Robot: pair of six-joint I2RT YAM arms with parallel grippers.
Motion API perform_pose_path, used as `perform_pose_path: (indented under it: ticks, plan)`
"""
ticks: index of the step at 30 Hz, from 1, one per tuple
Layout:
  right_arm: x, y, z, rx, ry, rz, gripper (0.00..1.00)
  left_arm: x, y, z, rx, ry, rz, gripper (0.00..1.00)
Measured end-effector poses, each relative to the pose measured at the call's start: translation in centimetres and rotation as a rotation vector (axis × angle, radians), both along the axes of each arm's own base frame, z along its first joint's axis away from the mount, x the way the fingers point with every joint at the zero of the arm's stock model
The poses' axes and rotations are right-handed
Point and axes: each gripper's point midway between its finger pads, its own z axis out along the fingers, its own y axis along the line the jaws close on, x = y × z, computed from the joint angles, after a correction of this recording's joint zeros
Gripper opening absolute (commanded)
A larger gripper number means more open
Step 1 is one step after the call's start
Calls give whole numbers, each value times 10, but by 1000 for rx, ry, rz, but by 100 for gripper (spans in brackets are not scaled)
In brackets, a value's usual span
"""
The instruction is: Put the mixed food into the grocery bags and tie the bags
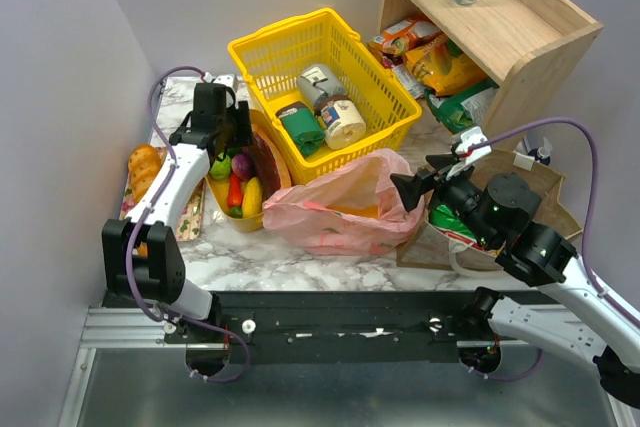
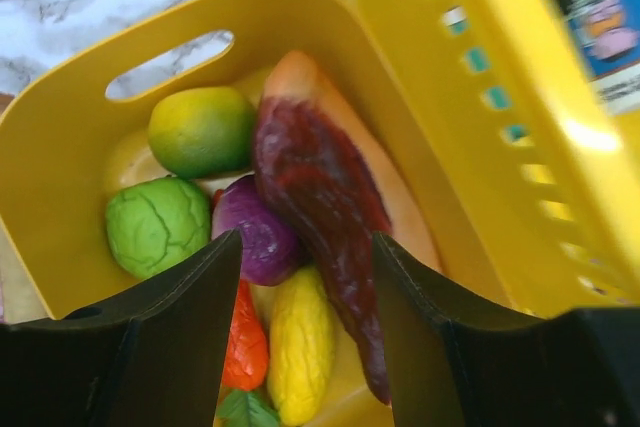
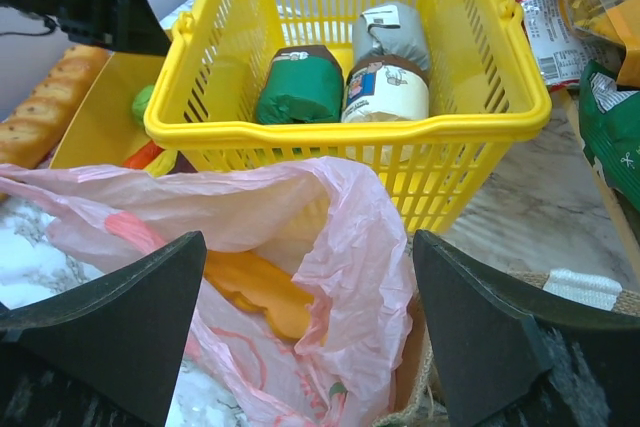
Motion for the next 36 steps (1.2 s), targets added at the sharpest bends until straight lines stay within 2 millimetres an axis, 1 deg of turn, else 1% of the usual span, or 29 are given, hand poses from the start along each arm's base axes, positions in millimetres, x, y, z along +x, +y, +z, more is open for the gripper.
perform_pose_path:
  ticks: [1,3,8,11,13,15,16,18,21,24,27,29,30,32,33,34,35,36]
  plan:
    - [-1,-1,0,2,0,1,93,3,2,-15,16,39,7,62]
    - [-2,-2,1,6,0,1,93,3,9,-33,59,89,16,61]
    - [-4,-1,0,7,6,10,93,1,23,-70,157,199,16,59]
    - [-4,0,-1,5,9,15,93,-3,27,-93,191,269,0,59]
    - [-4,0,-2,4,13,15,92,-5,28,-105,202,305,-9,59]
    - [-4,0,-3,5,17,14,93,-7,28,-116,204,341,-21,63]
    - [-4,0,-4,3,19,14,93,-6,28,-118,196,349,-26,63]
    - [-4,0,-6,0,23,14,93,-3,26,-116,180,344,-36,66]
    - [-4,1,-10,-6,32,15,93,-2,24,-119,166,351,-45,75]
    - [-4,2,-11,-7,37,16,93,-1,24,-123,162,366,-49,79]
    - [-3,3,-14,-13,44,19,93,2,26,-123,153,372,-48,79]
    - [-2,6,-17,-21,52,21,93,1,25,-124,153,377,-52,76]
    - [-1,7,-18,-24,55,22,93,1,25,-124,152,378,-53,70]
    - [0,9,-21,-32,62,25,93,2,23,-124,142,381,-61,64]
    - [1,10,-23,-37,67,26,93,2,21,-126,131,386,-70,55]
    - [2,11,-24,-40,70,28,93,2,19,-126,121,389,-79,52]
    - [2,12,-25,-43,74,29,93,2,17,-127,109,391,-87,52]
    - [2,13,-26,-46,76,31,93,2,16,-127,101,392,-94,55]
